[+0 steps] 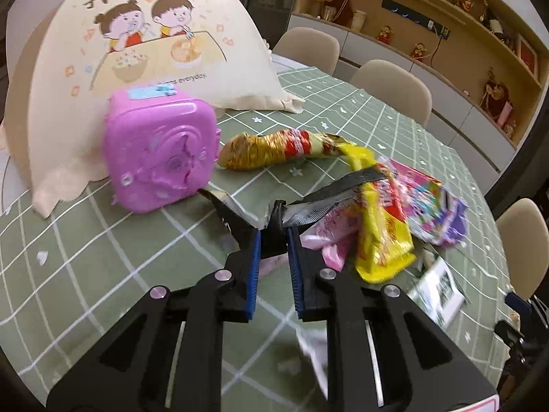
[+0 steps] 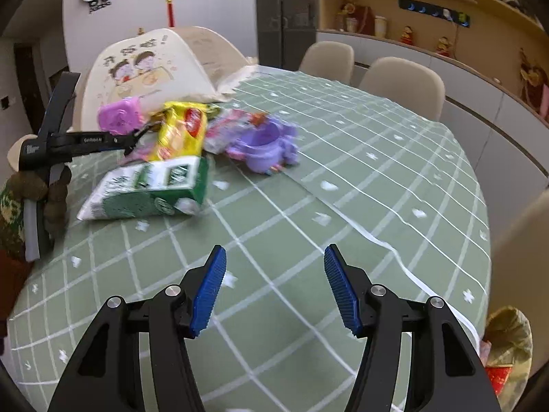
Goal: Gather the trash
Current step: 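Move both open grippers from the bin back over the table, then grasp the black wrapper with the left gripper while the right gripper approaches the milk pouch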
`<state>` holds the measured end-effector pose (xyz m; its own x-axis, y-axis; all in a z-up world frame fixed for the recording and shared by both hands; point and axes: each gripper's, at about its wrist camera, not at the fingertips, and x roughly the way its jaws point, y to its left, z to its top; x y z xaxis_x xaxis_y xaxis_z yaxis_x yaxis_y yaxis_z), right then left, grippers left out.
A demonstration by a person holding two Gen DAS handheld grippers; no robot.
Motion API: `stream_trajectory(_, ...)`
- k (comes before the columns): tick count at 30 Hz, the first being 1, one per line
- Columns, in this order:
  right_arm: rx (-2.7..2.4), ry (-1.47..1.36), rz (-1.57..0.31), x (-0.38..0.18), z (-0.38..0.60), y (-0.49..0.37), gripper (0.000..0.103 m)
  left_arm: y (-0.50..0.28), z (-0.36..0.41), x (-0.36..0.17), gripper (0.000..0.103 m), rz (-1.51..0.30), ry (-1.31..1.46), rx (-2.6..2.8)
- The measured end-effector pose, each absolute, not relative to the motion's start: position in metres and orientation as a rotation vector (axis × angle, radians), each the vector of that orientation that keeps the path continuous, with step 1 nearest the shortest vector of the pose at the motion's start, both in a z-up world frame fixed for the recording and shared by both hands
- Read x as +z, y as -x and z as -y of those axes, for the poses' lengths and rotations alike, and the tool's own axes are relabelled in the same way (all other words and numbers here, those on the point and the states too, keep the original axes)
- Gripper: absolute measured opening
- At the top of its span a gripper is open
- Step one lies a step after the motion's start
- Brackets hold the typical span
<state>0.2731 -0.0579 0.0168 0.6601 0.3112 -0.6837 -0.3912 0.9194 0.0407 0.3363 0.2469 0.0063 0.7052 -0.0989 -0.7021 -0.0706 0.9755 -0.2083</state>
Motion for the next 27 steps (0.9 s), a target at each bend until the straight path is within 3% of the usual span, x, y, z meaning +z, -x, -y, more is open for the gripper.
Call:
stream_trajectory(18, 0.682, 0.350, -0.690, 0.025, -0.137, -0.315, 0.056, -0.227, -0.327, 0.014, 0.010, -0.799, 0.299, 0.119)
stream_trajectory(27, 0.711, 0.585, -0.670, 0.009, -0.106, -0.256, 0.054, -0.213, -0.327, 0.009, 0.010, -0.813, 0.316, 0.066)
